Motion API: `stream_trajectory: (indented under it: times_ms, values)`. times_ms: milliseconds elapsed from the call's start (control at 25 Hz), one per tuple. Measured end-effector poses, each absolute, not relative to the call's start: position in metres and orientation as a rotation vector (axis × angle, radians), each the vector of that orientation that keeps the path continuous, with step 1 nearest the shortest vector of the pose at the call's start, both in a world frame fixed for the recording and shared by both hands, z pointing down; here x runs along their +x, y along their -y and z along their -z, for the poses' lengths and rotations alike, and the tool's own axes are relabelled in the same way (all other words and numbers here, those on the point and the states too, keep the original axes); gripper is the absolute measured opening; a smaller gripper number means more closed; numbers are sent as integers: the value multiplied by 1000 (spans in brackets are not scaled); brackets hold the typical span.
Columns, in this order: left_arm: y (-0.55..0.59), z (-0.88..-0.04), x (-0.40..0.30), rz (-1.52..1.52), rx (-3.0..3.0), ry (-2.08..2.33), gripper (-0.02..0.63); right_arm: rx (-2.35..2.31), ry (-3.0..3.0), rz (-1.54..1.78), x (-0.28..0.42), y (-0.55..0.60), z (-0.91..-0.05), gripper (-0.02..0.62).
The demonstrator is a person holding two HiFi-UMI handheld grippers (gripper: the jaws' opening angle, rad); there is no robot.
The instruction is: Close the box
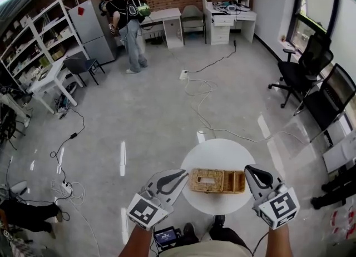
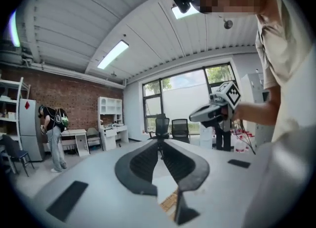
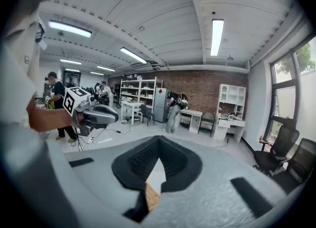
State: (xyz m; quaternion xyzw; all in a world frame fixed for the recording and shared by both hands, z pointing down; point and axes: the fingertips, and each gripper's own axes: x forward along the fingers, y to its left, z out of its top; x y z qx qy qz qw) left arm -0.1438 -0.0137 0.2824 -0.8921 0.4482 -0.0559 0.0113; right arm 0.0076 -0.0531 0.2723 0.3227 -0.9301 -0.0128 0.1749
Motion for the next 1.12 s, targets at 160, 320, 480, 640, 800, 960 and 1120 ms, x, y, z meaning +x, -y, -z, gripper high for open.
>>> stream_trajectory:
  times_ms: [160, 320, 480, 640, 800, 960, 1120]
  values:
    - [-9, -221, -152, 28, -2768, -1464, 20, 857, 2722, 59, -6, 32, -231, -11]
    - [-31, -189, -150, 8, -2721, -1434, 17, 829, 2754, 78, -13, 14, -213, -11]
    - [-46, -183, -151, 26, -2701, -1418, 17, 826, 2758, 92, -17, 2, -210, -11]
    - [-50, -183, -151, 22, -2709, -1419, 17, 835, 2753, 97, -14, -1, -206, -11]
    - [-50, -184, -155, 28, -2720, -1408, 16, 849, 2738, 97, -16, -1, -204, -11]
    - [-51, -186, -161, 34, -2727, -1398, 17, 853, 2727, 98, -21, -2, -205, -11]
    - [-50, -181, -168, 37, -2728, -1396, 17, 857, 2713, 93, -28, 1, -200, -11]
